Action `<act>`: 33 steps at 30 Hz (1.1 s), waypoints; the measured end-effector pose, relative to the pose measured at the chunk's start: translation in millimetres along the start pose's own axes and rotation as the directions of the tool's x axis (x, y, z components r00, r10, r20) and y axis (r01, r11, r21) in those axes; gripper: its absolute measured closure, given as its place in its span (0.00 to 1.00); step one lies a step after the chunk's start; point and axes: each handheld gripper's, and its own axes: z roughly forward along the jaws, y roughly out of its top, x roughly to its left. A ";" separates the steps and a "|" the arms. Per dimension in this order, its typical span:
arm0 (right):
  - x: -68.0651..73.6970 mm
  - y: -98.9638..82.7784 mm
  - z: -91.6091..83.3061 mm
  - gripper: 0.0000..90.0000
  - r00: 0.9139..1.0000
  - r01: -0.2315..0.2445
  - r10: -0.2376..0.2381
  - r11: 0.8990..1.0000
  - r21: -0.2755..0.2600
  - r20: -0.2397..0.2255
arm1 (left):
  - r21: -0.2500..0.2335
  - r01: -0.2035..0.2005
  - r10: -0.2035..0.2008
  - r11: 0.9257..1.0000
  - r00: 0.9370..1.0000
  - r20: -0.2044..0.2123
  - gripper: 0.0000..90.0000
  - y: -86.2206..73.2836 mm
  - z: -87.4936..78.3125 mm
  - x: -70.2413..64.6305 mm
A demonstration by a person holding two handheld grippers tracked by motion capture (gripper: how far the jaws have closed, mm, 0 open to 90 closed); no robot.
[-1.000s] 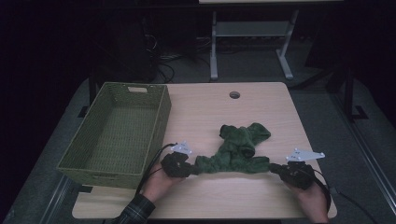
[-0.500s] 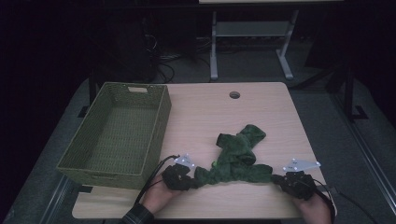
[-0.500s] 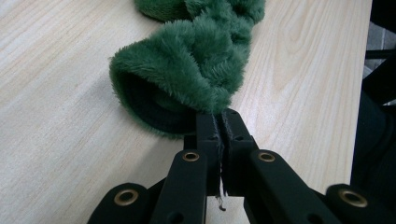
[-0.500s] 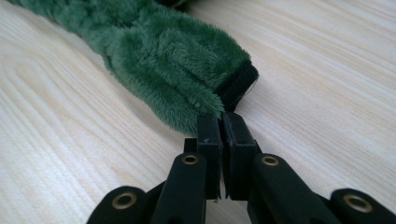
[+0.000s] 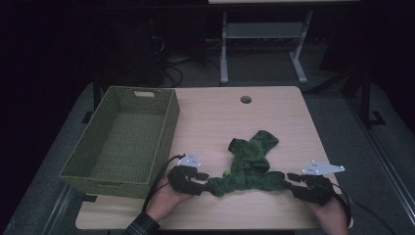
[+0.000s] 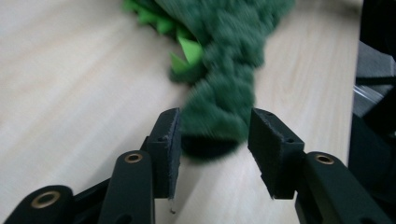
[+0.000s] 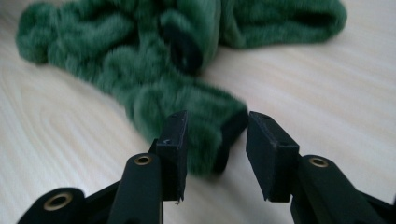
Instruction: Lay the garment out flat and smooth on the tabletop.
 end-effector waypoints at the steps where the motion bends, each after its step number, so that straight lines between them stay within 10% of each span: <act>1: -0.5 3.6 1.5 0.65 1.000 -0.002 0.002 1.000 -0.004 -0.012 | -0.006 0.001 -0.001 1.000 1.000 0.000 0.59 3.1 0.5 1.6; 26: -5.3 33.4 50.6 0.75 0.996 0.006 -0.003 0.999 0.032 -0.092 | -0.115 -0.032 0.030 0.993 0.999 -0.018 0.55 88.2 51.6 51.0; 33: -10.1 38.6 48.0 0.90 0.997 0.009 -0.009 1.000 -0.003 -0.075 | -0.089 -0.045 0.043 0.995 0.999 -0.017 0.89 91.5 61.4 53.2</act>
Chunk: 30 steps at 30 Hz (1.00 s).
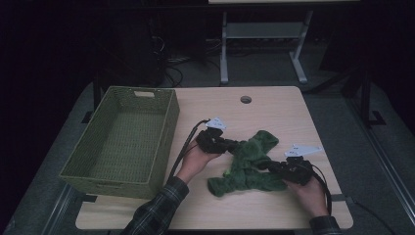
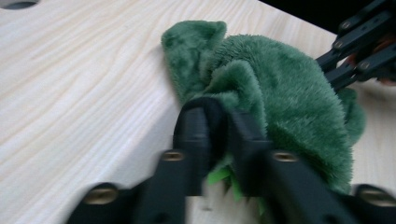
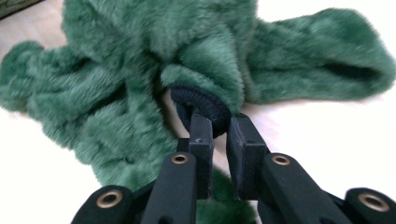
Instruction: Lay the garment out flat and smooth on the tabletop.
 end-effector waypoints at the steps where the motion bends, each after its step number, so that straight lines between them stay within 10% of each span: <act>1: -0.9 2.3 -1.4 0.91 1.000 -0.006 0.006 1.000 -0.003 0.009 | 0.000 0.004 -0.004 1.000 1.000 0.002 0.91 -0.2 -0.4 0.0; 22: -24.8 67.0 -27.2 0.97 0.996 0.028 -0.014 0.988 -0.150 0.091 | -0.052 0.007 -0.012 0.999 0.996 -0.094 0.96 -12.7 -57.8 2.3; 30: -38.5 65.6 1.2 0.97 0.995 0.006 0.002 0.998 -0.069 0.104 | -0.002 0.048 -0.048 0.999 0.990 -0.130 0.96 -26.7 -40.1 13.9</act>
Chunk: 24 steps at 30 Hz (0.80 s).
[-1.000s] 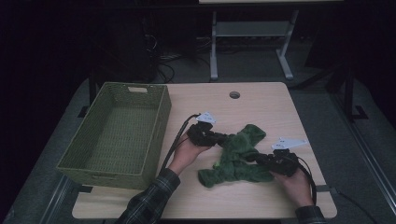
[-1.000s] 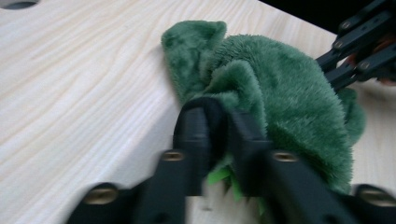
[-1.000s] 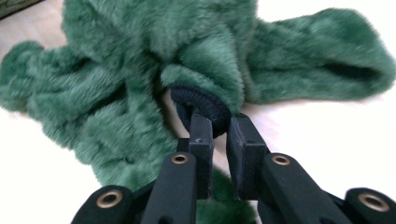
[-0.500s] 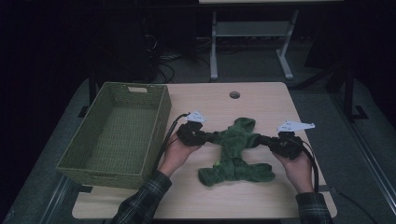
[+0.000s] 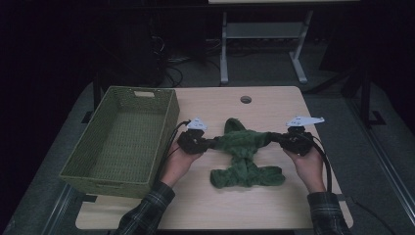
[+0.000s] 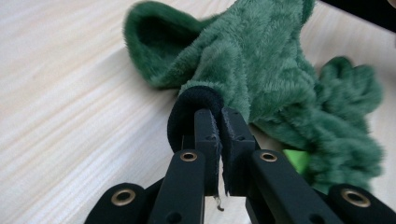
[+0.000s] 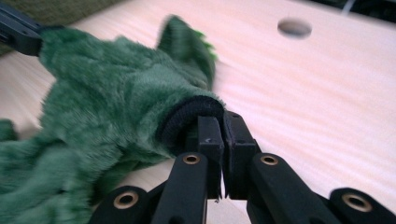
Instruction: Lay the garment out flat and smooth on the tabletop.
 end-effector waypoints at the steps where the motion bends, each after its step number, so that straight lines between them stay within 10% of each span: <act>1: -2.3 -3.3 5.8 0.97 1.000 -0.012 0.012 1.000 0.015 -0.002 | 0.022 0.003 -0.003 1.000 1.000 0.002 0.96 -2.5 4.0 2.9; 12: -13.5 -38.6 40.9 0.97 0.997 -0.074 0.074 0.986 0.151 0.005 | 0.132 0.017 -0.022 0.991 0.999 0.041 0.96 -22.9 39.5 -1.2; 24: -11.8 -37.0 26.3 0.73 0.996 -0.085 0.085 0.992 0.095 0.003 | 0.089 0.006 -0.009 0.996 1.000 0.030 0.73 -17.6 24.6 -3.0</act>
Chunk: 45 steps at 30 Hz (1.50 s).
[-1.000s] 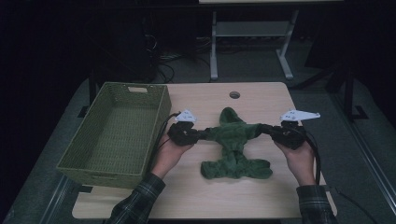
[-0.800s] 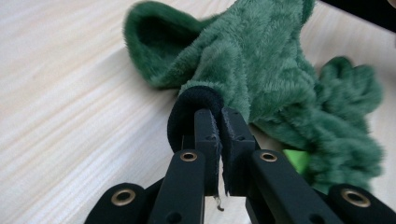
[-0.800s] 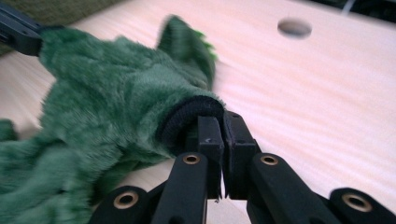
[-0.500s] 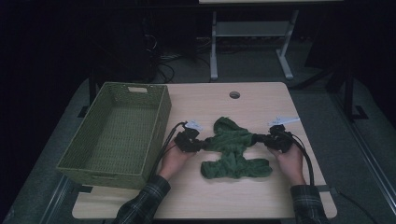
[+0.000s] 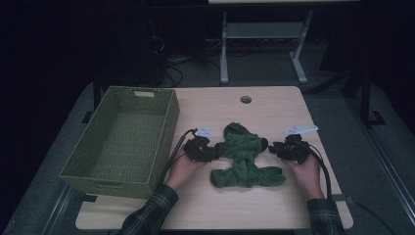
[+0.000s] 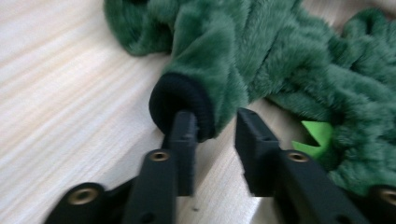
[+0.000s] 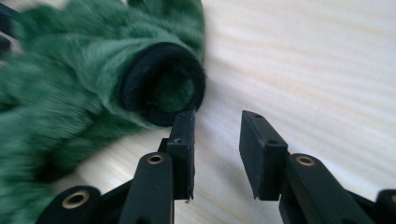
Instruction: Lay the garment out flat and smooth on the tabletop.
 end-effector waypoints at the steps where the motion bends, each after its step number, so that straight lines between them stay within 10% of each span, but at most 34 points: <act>1: 0.4 1.9 -4.9 0.73 1.000 0.004 -0.004 1.000 -0.016 -0.003 | -0.012 0.000 0.000 1.000 1.000 -0.002 0.71 1.3 -4.5 0.3; 9: 4.3 28.9 -23.6 0.74 0.999 0.040 -0.041 0.996 -0.082 -0.009 | -0.088 0.009 -0.013 0.996 0.999 -0.037 0.64 22.6 -21.9 7.3; 34: 29.0 95.9 70.1 0.71 0.982 0.148 -0.138 0.986 0.072 -0.127 | -0.047 0.028 -0.032 0.999 0.996 -0.080 0.60 59.3 37.2 48.4; 40: 28.0 93.8 82.3 0.98 0.984 0.161 -0.151 0.982 0.104 -0.096 | -0.032 0.021 -0.024 0.999 0.996 -0.084 0.59 61.7 44.5 47.1; 45: 19.1 99.0 67.9 1.00 0.990 0.126 -0.124 0.992 0.029 -0.075 | -0.035 0.020 -0.023 0.999 0.996 -0.084 0.58 64.9 48.1 45.5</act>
